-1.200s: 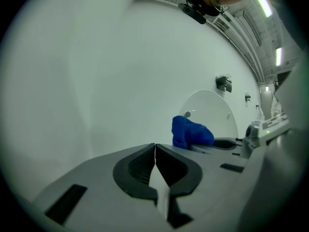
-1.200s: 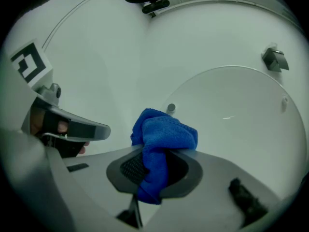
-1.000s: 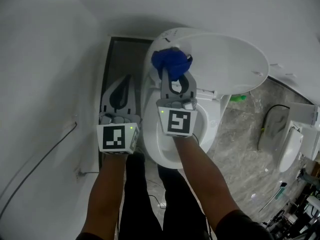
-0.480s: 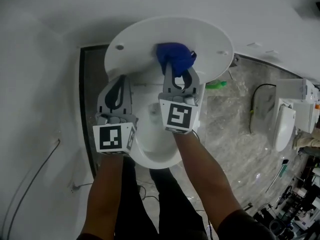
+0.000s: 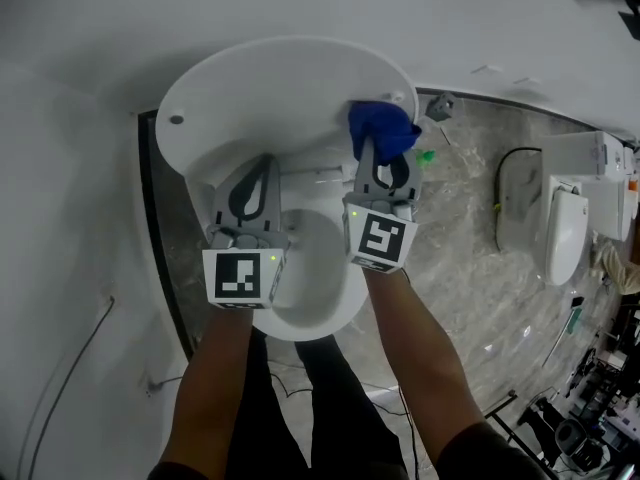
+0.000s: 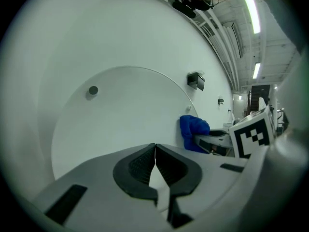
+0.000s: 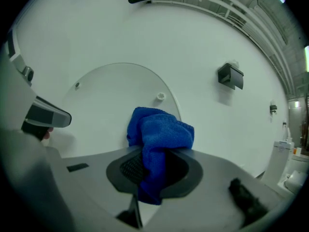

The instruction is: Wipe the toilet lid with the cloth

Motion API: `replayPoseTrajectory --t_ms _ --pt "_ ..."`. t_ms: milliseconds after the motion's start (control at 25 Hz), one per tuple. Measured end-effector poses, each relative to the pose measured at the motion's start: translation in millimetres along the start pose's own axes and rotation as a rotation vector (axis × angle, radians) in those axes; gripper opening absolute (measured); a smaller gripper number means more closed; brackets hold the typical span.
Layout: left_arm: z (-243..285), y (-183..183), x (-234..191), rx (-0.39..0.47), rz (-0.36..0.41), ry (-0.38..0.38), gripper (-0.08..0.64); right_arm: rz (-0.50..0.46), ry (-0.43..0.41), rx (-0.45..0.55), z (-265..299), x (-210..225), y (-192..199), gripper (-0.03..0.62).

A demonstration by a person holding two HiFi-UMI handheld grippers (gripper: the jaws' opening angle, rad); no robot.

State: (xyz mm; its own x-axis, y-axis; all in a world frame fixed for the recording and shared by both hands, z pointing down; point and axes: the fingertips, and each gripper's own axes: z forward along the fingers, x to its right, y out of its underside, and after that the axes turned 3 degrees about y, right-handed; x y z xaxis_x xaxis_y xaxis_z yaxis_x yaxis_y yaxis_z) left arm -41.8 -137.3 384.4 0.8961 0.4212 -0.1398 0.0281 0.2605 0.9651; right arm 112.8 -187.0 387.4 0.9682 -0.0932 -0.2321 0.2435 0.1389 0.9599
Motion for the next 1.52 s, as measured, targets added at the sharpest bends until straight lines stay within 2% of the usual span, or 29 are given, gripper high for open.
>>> replayPoseTrajectory --t_ms 120,240,400,640,920,1160,1320,1520 --pt "3.3 1.8 2.5 -0.001 -0.003 -0.008 0.011 0.017 0.004 0.013 -4.7 4.3 0.0 0.058" --pt "-3.6 5.3 -8.1 0.000 -0.009 -0.038 0.012 0.039 -0.041 0.042 -12.7 -17.2 -5.6 0.058" --pt "-24.7 12.9 -38.2 -0.005 -0.011 -0.094 0.012 0.065 -0.170 0.061 -26.3 -88.1 -10.1 0.058" --pt "-67.1 28.4 -91.4 -0.027 -0.020 -0.193 0.012 0.094 -0.378 0.023 -41.1 -199.8 -1.9 0.058" --pt "-107.5 48.4 -143.0 -0.059 -0.076 -0.324 0.012 0.100 -0.519 -0.034 -32.8 -271.0 10.1 0.058" --pt "-108.6 58.8 -154.0 -0.099 -0.062 -0.320 0.012 0.068 -0.501 -0.023 -16.3 -272.0 11.2 0.058" --pt "-92.3 61.9 -142.5 -0.118 -0.066 -0.281 0.012 0.080 -0.428 -0.055 -6.9 -246.2 19.5 0.058" --pt "-66.4 65.4 -118.2 -0.125 -0.048 -0.220 0.012 0.050 -0.359 -0.048 0.1 -202.7 32.3 0.058"
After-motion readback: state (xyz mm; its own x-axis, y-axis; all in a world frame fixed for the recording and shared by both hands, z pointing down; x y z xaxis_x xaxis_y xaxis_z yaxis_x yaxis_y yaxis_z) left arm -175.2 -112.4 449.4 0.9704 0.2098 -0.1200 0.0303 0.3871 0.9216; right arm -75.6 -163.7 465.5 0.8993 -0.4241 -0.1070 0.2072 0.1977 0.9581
